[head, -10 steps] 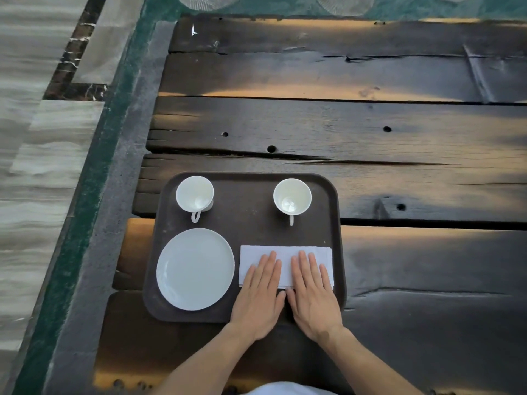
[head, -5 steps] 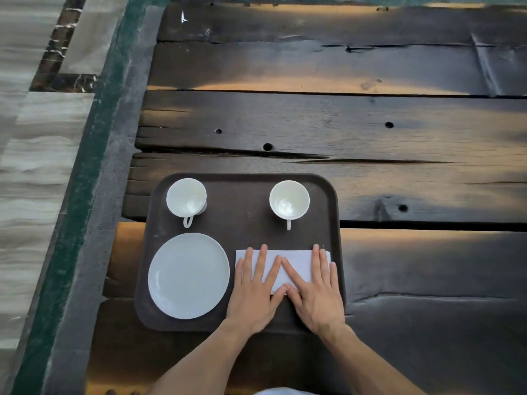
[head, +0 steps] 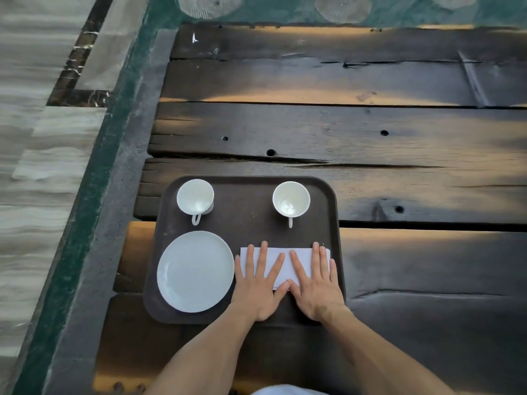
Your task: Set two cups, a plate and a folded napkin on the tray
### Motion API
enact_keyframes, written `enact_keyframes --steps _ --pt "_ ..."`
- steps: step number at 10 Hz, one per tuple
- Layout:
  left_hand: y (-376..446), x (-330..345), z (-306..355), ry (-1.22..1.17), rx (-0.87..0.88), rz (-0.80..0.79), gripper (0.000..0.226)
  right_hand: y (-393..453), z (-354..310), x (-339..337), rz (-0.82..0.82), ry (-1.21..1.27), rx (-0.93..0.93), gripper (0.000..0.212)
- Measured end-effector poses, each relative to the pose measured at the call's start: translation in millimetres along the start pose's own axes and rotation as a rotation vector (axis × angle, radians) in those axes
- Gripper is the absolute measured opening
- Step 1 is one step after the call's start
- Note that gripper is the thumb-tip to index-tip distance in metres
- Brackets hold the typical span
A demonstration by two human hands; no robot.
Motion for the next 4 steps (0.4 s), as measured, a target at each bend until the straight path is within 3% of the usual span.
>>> enact_keyframes --steps 2,4 --pt "-4.9 -18.4 6.9 -0.014 -0.039 -0.081 0.065 -3.8 -5.0 -23.3 -0.055 -0.053 -0.002 0.066" --pt "-17.8 -58.7 8.6 -0.125 -0.010 0.034 0.064 -14.4 -7.6 -65.1 0.058 0.046 -0.034 0.060"
Point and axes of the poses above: each hand's wrist, its own y-axis towards the middle knuckle, its own x-axis out of the palm, z = x × y, the point moved 5 cm from there along y, towards the middle knuckle, and after that the axes turned 2 degrees about y, right-handed, at the moved point
